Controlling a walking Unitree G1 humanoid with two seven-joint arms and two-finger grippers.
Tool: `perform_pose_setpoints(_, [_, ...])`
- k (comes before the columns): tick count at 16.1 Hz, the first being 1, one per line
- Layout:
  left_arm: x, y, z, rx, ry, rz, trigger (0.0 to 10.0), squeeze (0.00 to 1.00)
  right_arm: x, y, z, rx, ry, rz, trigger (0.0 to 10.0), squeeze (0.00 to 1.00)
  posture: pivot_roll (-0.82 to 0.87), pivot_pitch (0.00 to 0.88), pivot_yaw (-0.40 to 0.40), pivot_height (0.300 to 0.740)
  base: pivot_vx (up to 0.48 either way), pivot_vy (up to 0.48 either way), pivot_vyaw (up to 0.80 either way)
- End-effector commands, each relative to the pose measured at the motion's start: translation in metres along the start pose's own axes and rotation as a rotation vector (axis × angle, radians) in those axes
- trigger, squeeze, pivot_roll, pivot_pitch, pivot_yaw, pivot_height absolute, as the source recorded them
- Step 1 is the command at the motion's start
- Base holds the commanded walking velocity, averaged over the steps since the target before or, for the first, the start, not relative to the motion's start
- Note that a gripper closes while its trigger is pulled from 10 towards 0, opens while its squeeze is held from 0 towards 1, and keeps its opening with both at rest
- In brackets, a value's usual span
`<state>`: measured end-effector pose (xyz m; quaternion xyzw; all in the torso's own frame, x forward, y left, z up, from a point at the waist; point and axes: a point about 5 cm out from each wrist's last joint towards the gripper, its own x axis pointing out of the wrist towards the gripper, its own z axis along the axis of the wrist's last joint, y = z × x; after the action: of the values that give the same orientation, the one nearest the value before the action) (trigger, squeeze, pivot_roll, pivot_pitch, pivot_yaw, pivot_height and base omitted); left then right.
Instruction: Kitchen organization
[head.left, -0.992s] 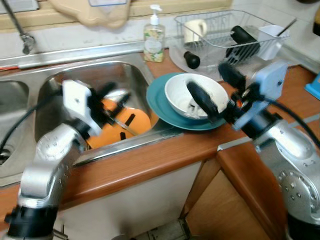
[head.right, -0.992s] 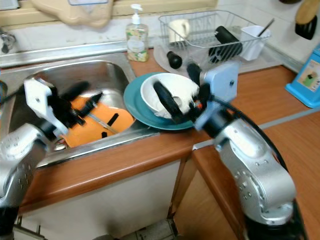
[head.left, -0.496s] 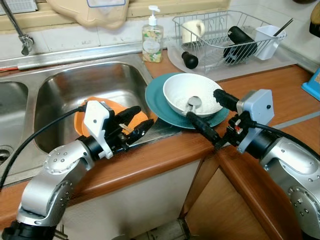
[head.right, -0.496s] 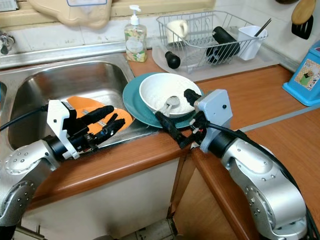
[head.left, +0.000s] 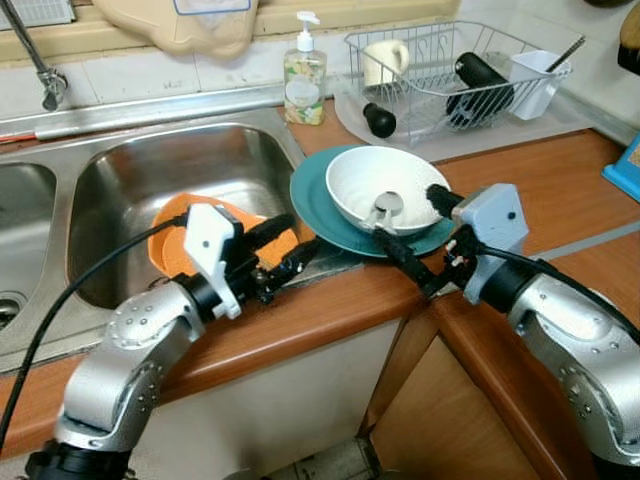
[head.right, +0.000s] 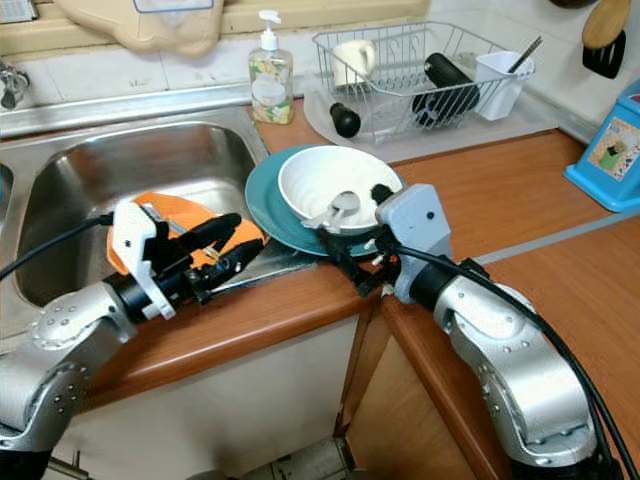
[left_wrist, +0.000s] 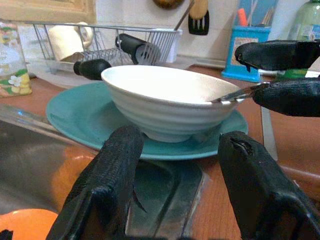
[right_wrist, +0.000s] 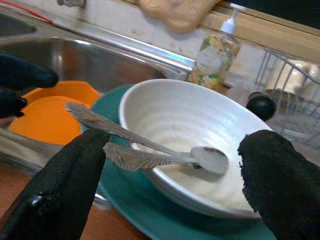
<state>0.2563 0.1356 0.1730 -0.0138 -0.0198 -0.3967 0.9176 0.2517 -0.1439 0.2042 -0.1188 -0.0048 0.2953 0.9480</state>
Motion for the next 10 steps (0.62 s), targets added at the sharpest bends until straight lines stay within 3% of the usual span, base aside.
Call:
perform_pose_setpoints(1, [0.003, -0.002, 0.002, 0.003, -0.002, -0.020, 10.0, 0.00, -0.001, -0.005, 0.006, -0.016, -0.028, -0.029, 10.0, 0.00, -0.16, 0.000, 0.028, 0.740, 0.000, 0.000, 0.00])
perform_pose_setpoints(10, [0.000, -0.004, -0.003, -0.009, 0.017, -0.036, 10.0, 0.00, -0.023, -0.019, 0.002, -0.020, 0.005, -0.111, 10.0, 0.00, -0.17, 0.000, 0.042, 0.740, 0.000, 0.000, 0.00])
